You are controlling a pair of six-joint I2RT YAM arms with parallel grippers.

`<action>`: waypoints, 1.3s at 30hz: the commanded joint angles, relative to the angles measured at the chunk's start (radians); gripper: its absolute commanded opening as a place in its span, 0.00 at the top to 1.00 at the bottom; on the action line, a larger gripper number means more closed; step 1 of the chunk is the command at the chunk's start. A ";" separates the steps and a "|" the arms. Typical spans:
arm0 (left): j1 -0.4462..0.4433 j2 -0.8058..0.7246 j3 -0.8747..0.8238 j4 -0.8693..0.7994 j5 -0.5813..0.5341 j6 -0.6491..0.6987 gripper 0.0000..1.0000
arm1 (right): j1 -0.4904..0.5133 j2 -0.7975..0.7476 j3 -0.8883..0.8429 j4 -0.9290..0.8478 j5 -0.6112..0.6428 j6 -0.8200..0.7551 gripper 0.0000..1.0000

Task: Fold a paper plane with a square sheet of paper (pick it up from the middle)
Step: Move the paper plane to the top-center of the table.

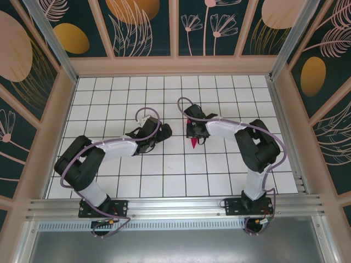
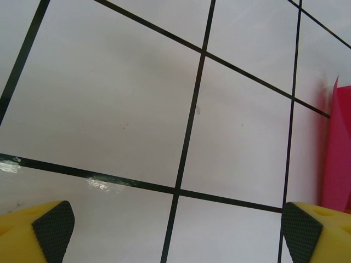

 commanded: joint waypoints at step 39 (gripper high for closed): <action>0.004 -0.015 0.018 -0.088 -0.065 0.010 0.02 | -0.067 0.176 0.319 -0.070 0.005 -0.106 0.93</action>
